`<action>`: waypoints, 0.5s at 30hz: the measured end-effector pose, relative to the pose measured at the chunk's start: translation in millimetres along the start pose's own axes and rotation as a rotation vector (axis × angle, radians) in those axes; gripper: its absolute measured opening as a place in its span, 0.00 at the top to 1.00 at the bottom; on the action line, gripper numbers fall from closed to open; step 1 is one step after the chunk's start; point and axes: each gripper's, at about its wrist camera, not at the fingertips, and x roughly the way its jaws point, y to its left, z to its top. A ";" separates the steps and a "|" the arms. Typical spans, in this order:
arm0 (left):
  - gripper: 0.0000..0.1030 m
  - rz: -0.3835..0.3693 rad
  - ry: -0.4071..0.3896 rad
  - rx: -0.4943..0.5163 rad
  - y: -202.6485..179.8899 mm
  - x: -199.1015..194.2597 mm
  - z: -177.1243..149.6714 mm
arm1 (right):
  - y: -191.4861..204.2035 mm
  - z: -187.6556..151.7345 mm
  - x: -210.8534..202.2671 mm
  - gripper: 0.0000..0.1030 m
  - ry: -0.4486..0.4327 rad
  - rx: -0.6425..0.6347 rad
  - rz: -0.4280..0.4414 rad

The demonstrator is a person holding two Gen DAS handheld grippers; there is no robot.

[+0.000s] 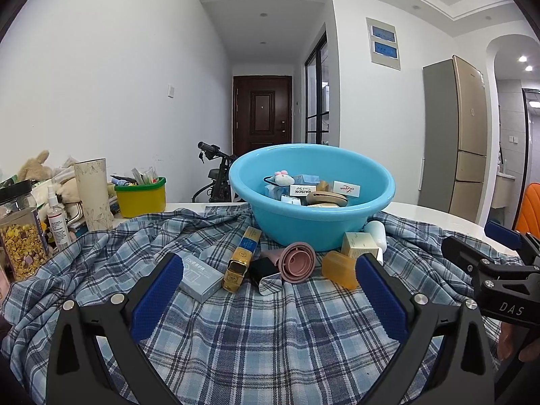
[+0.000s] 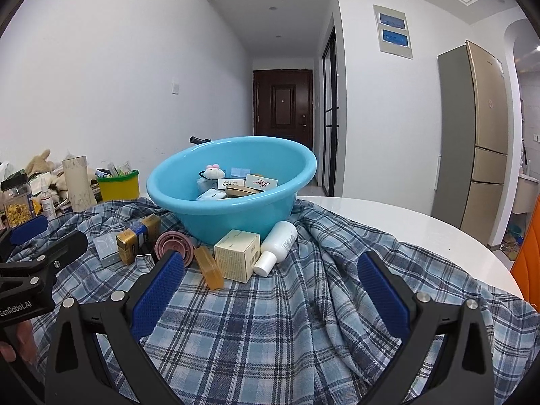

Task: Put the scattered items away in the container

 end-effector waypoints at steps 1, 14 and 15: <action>0.00 0.000 0.000 0.000 0.1 -0.1 0.0 | 0.0 0.0 -0.1 0.01 0.000 0.000 0.000; 0.00 0.012 0.000 -0.005 1.3 0.4 -0.2 | 0.9 0.5 -0.3 0.01 -0.001 0.008 -0.014; 0.00 0.012 0.000 -0.005 1.4 0.6 -0.3 | 0.9 0.4 -0.3 0.01 -0.001 0.009 -0.014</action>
